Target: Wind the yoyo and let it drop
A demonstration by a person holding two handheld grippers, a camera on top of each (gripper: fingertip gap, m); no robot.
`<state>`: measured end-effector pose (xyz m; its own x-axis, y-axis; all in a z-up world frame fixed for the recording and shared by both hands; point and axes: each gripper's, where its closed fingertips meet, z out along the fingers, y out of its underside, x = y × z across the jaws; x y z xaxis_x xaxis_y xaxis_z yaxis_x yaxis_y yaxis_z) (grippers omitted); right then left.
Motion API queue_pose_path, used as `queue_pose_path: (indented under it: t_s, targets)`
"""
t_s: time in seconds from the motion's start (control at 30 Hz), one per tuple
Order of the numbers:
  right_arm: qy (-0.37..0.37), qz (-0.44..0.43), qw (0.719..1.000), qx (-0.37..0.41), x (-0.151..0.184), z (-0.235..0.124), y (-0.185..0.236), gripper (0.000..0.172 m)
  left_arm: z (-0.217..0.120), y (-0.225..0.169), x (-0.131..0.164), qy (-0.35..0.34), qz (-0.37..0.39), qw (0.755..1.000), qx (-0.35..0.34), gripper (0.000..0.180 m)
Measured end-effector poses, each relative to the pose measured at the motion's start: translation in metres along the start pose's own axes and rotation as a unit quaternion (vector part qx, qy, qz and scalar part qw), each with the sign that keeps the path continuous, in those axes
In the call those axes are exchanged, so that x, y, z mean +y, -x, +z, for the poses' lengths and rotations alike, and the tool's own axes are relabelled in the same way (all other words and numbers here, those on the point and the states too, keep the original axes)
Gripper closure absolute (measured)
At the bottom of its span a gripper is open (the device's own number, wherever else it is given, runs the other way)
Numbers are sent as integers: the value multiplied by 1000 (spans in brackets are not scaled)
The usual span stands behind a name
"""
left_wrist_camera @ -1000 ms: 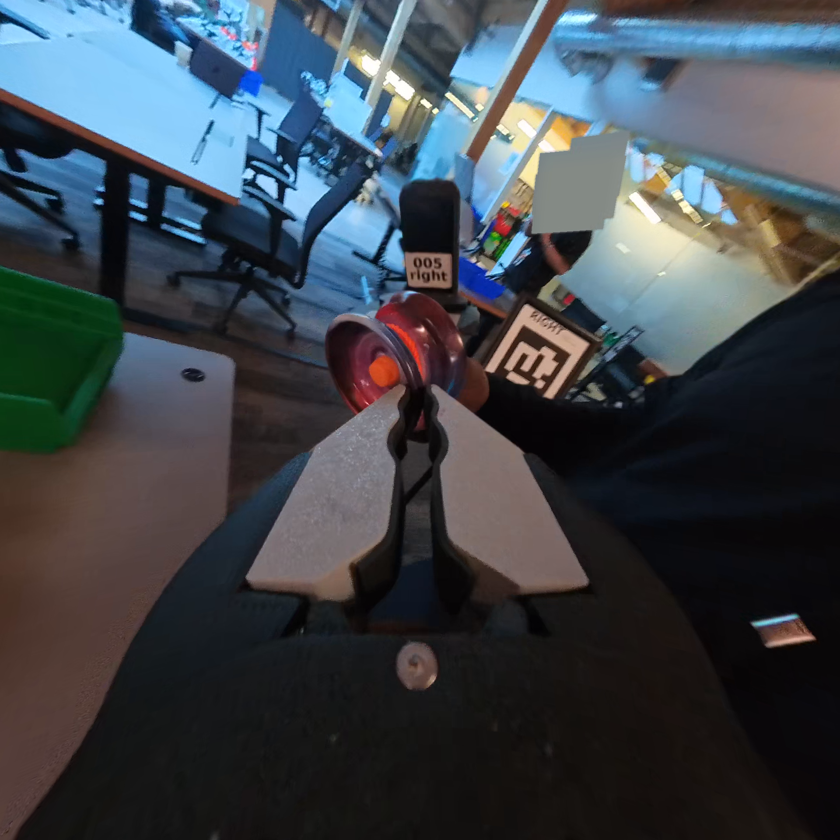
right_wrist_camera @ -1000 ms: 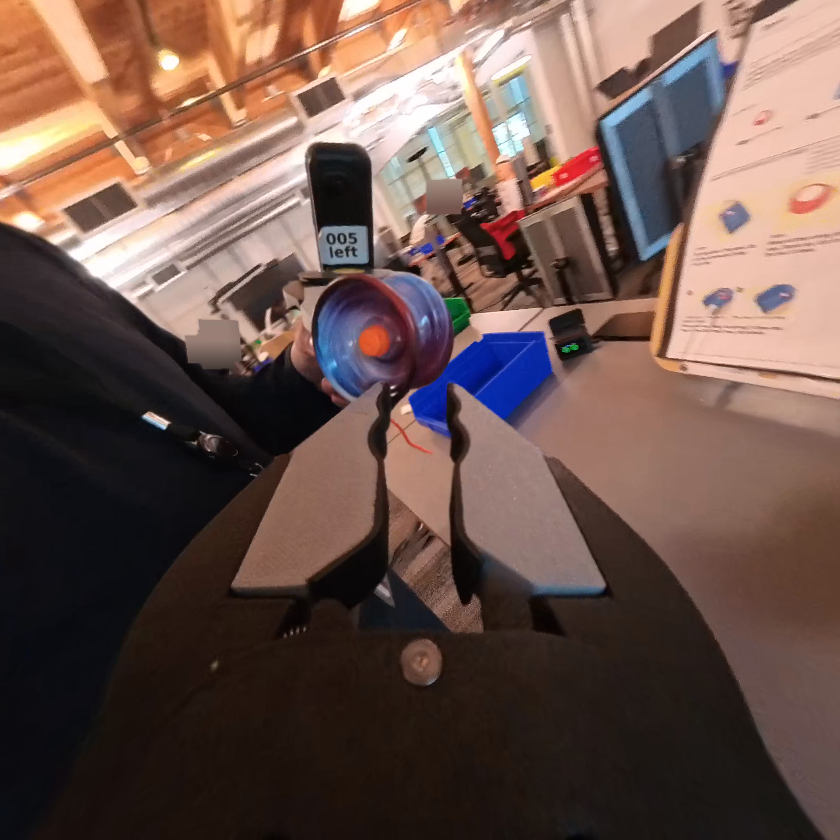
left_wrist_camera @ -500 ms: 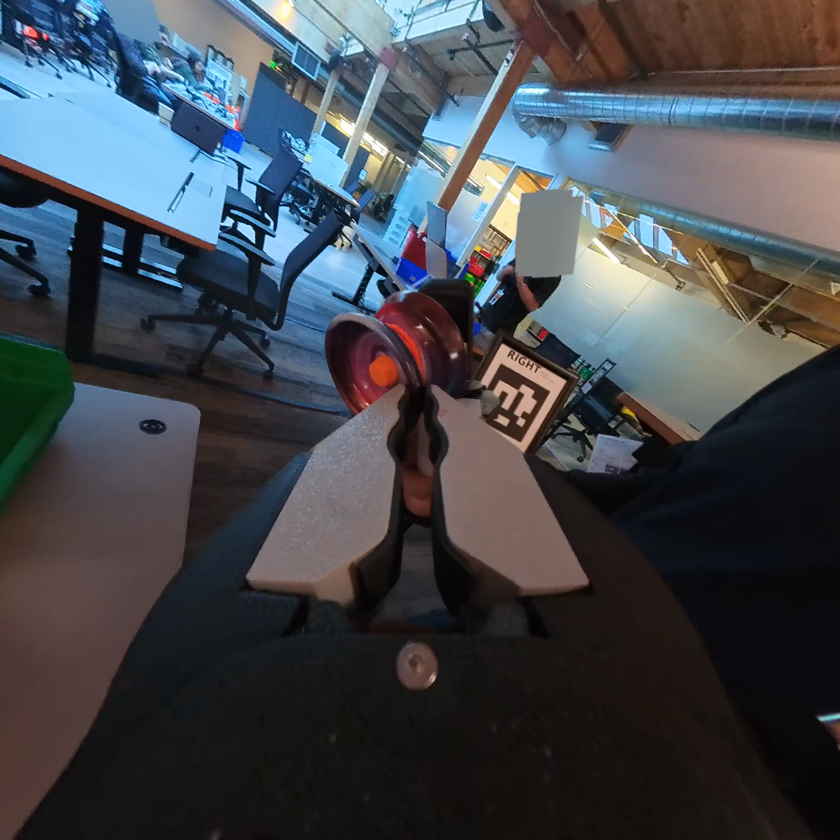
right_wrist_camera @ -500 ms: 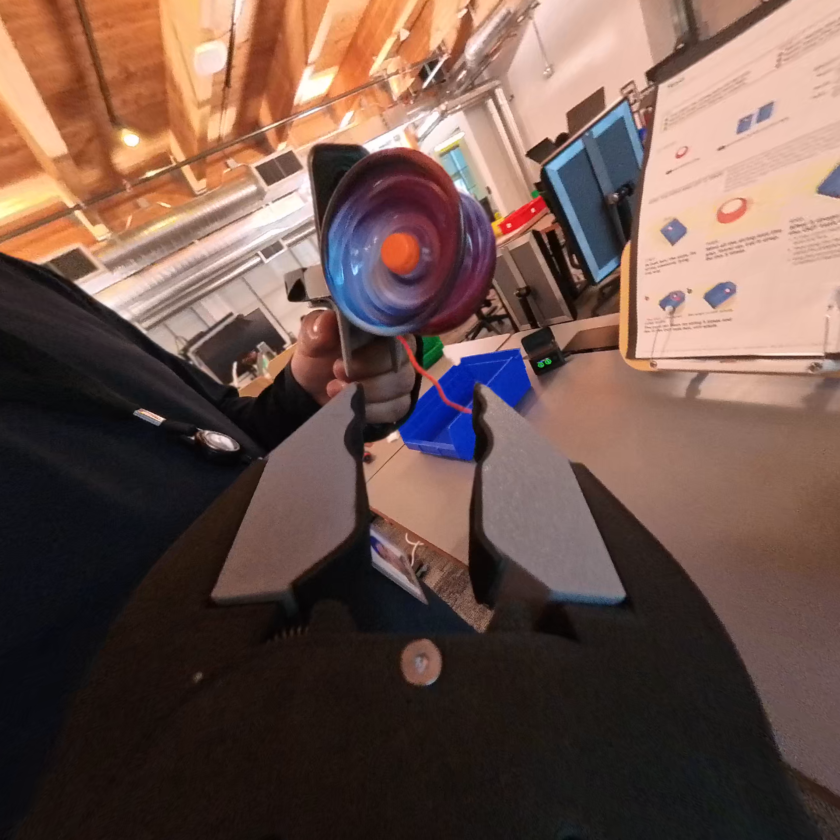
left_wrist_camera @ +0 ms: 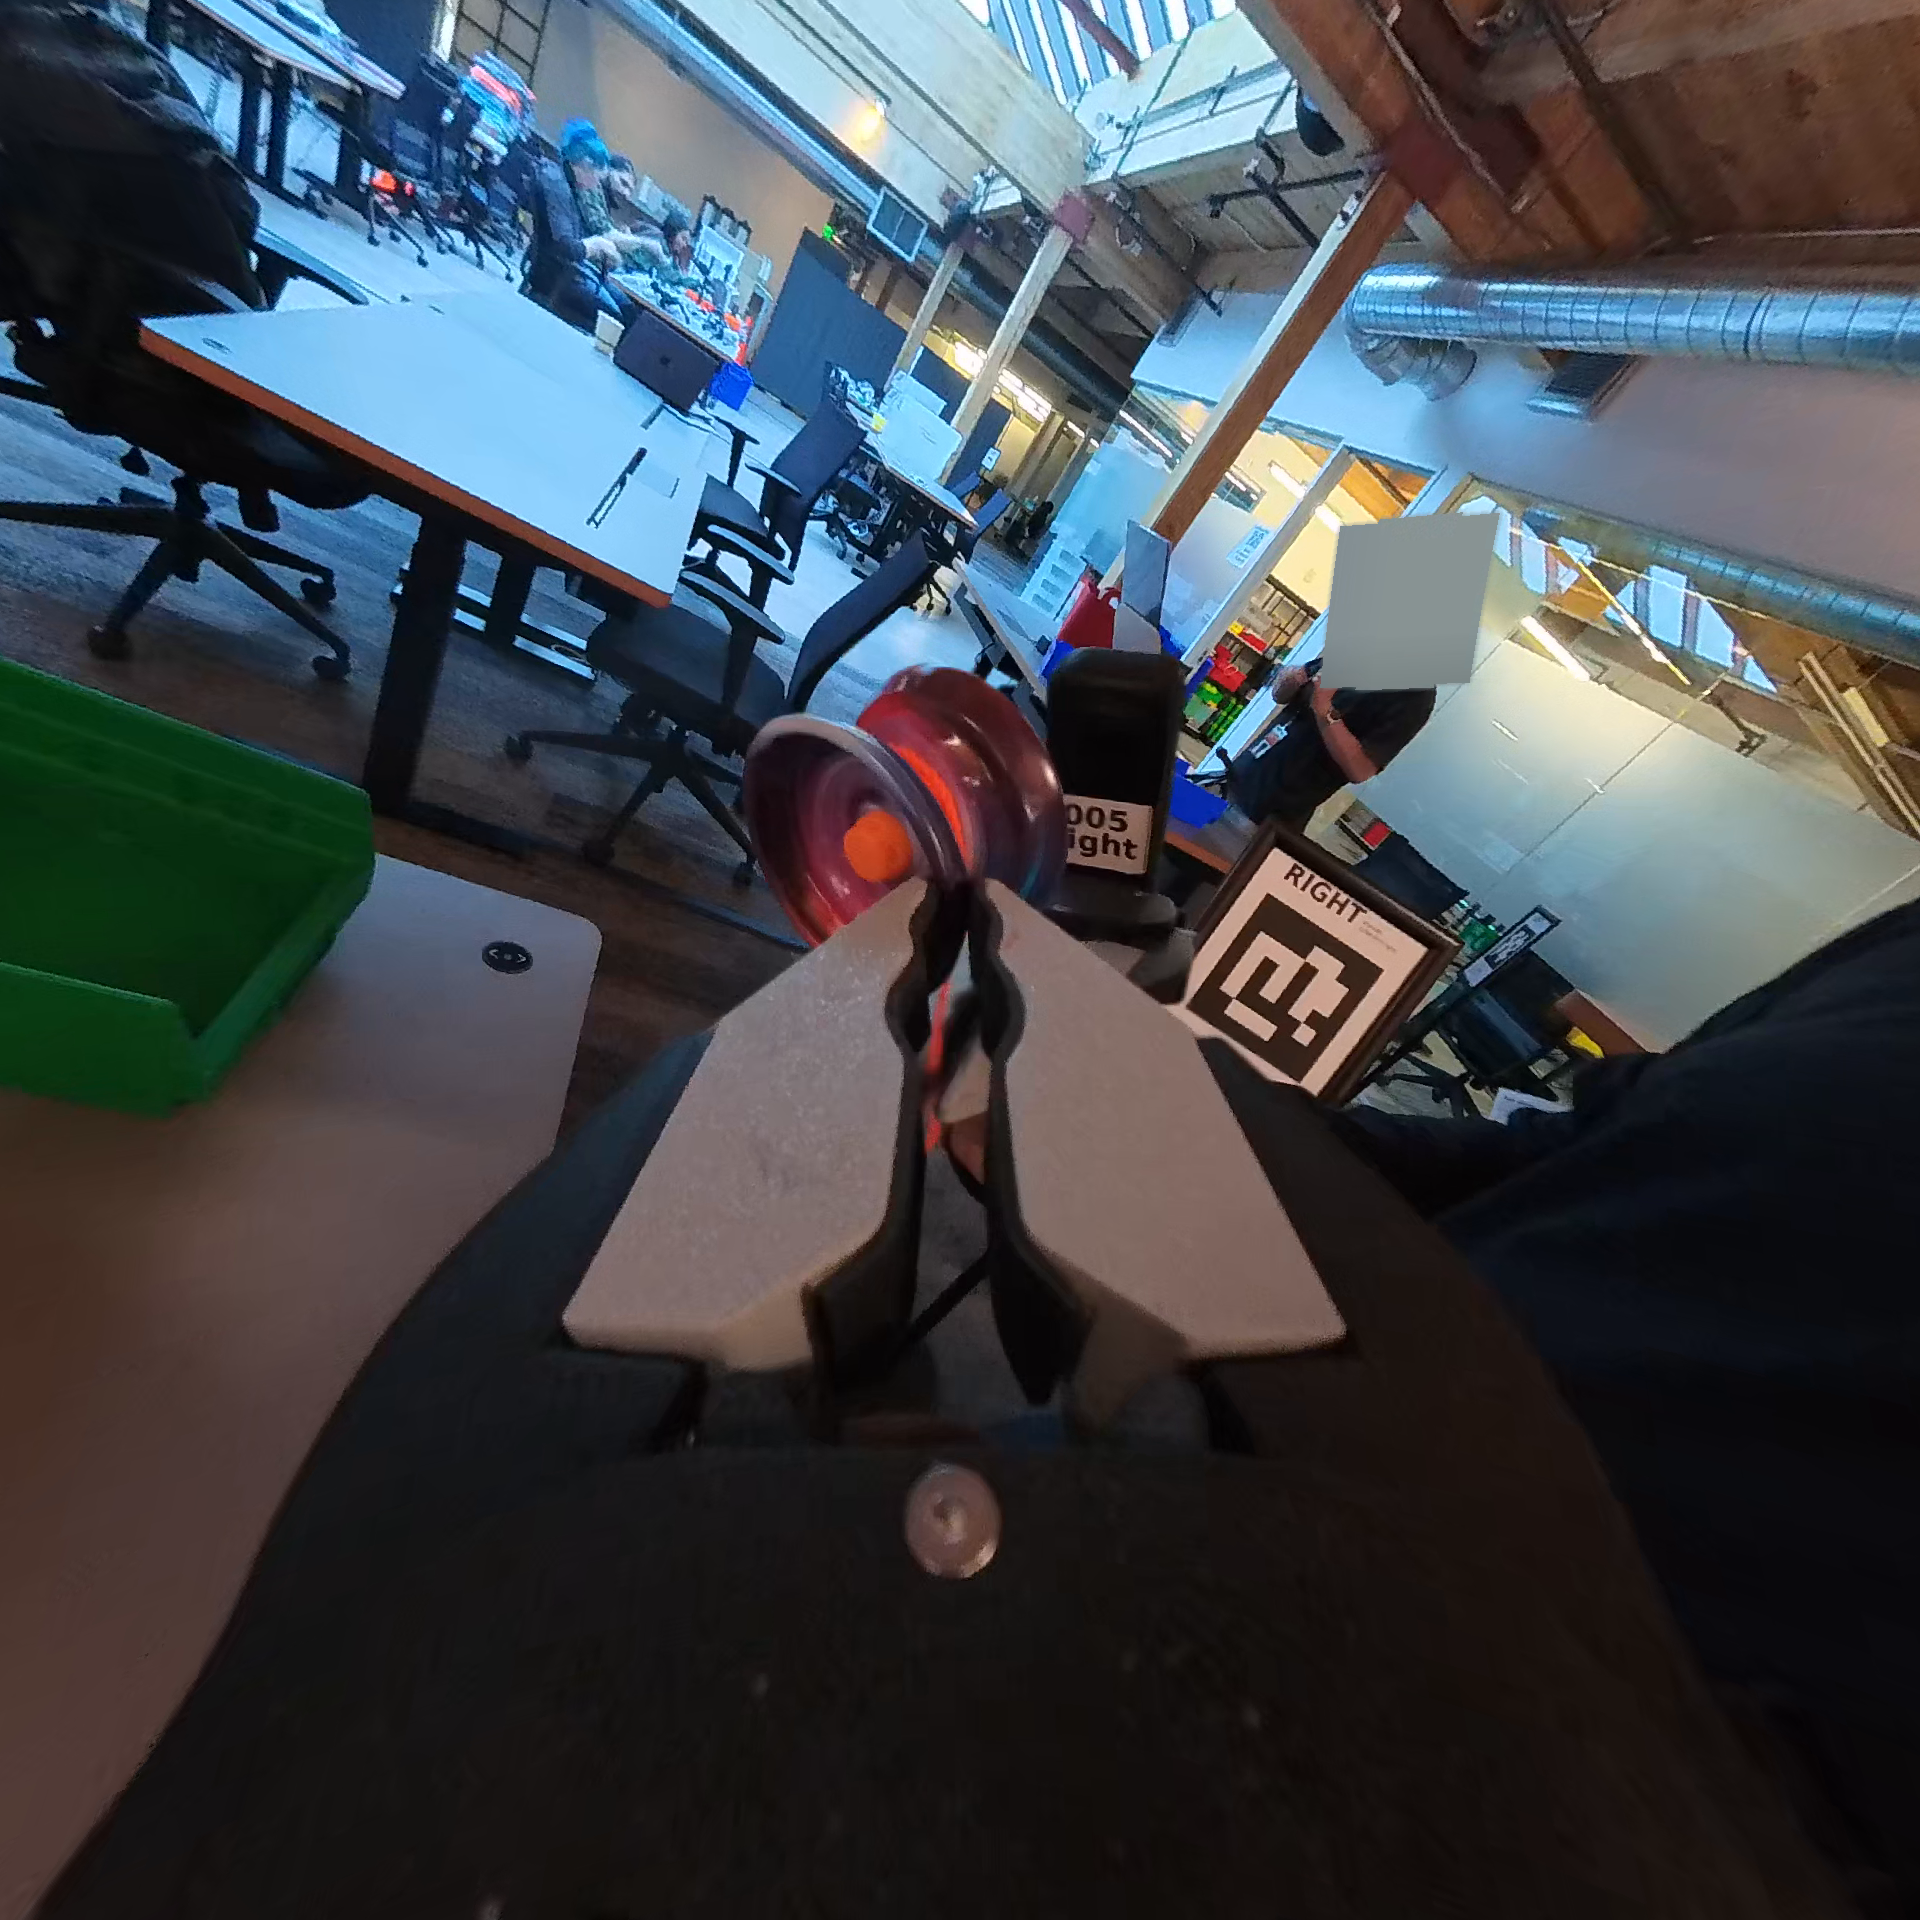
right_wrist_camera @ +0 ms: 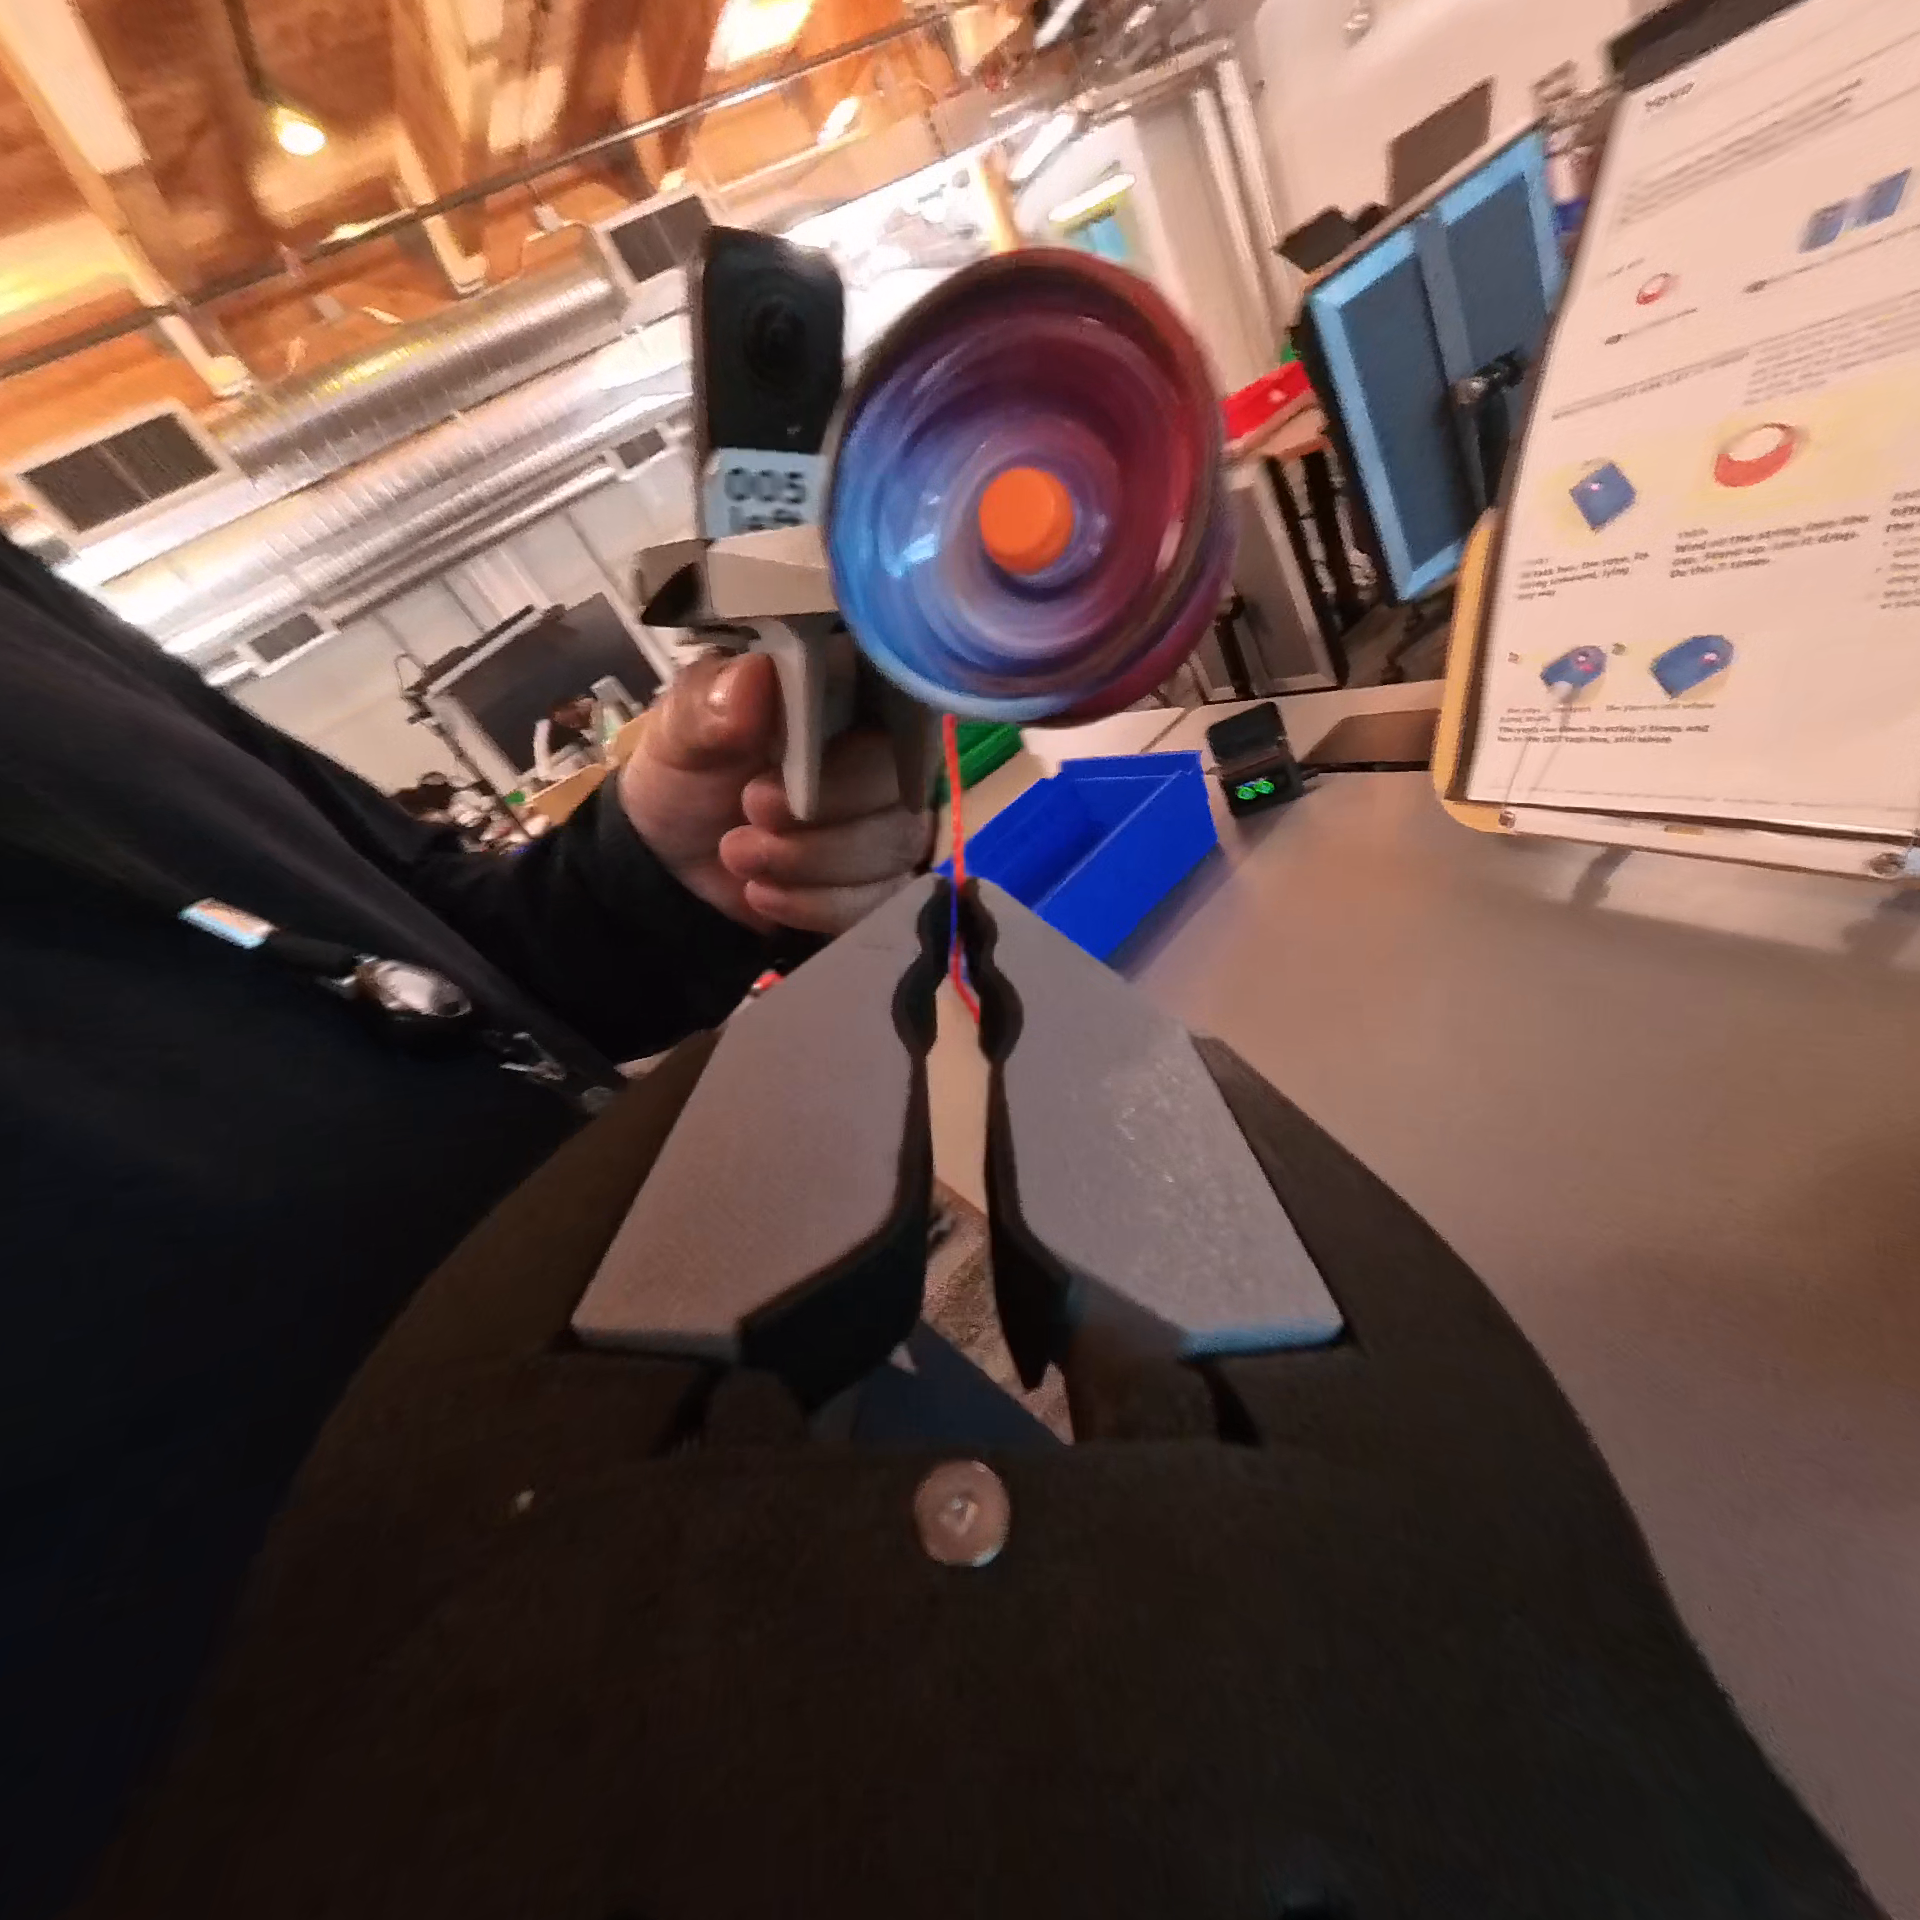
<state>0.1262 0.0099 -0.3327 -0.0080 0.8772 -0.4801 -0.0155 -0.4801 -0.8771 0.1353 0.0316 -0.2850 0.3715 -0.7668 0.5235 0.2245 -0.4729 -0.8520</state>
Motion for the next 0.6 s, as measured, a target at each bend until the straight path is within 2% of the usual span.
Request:
queue_pose_path:
  t_s: [0.07, 0.1, 0.17, 0.27, 0.3, 0.37, 0.4, 0.6]
  targets:
    - [-5, 22, 999, 24, 0, -1, -11, 147, 1, -3, 4, 2, -4, 1000, 5, 179]
    - [-14, 35, 999, 23, -2, -2, -13, 140, 2, -4, 6, 3, -6, 1000, 8, 179]
    - [-40, 54, 998, 12, -8, -4, -11, 129, 2, -6, 9, 5, -8, 1000, 12, 179]
    - [-61, 57, 996, -6, -13, -4, -3, 124, 1, -7, 10, 6, -10, 1000, 18, 179]
    - [-63, 58, 996, -15, -13, -3, 1, 128, 1, -7, 9, 6, -10, 1000, 18, 180]
    - [-57, 64, 995, -53, -11, -1, 13, 161, -1, -6, 8, 3, -10, 1000, 19, 179]
    - [-51, 70, 994, -66, -10, 1, 17, 172, -1, -6, 7, 2, -11, 1000, 21, 179]
    - [-32, 48, 997, -44, -4, 8, 17, 172, -4, -7, 8, 7, -8, 1000, 26, 179]
